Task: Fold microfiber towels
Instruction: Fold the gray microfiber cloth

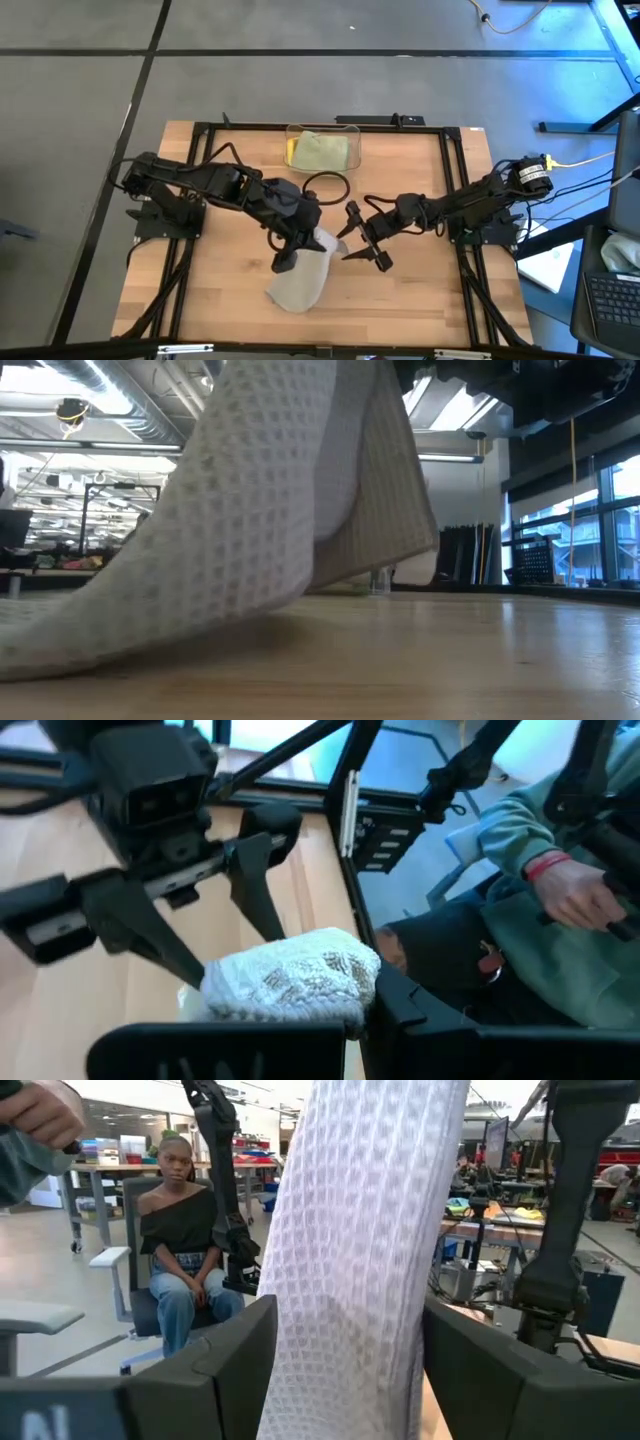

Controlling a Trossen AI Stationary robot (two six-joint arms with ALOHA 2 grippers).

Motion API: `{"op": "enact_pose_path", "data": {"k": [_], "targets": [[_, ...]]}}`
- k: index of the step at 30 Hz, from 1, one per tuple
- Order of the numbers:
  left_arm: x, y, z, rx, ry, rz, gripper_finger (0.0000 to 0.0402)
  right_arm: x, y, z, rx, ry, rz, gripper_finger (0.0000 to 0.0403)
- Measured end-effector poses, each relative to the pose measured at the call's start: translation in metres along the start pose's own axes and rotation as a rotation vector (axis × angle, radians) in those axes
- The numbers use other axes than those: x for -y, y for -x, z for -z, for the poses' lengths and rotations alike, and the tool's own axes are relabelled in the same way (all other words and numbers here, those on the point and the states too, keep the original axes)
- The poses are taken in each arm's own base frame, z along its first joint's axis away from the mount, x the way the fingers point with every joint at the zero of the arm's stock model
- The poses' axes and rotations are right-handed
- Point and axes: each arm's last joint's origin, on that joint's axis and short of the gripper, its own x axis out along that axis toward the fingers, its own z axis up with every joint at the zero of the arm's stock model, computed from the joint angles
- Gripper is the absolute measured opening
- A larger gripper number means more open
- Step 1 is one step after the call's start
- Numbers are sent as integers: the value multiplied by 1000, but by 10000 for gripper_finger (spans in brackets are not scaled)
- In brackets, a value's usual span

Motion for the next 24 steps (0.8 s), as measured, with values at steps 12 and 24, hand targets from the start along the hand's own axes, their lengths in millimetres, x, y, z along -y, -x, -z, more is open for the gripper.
{"op": "enact_pose_path", "data": {"k": [12, 24], "targets": [[-2, 0, 11, -95, 2, -73, 0, -1, 0, -2, 23, -9, -41, 236], [-4, 1, 8, -61, -6, -132, 0, -3, 0, 2, -20, -26, -95, 236]]}}
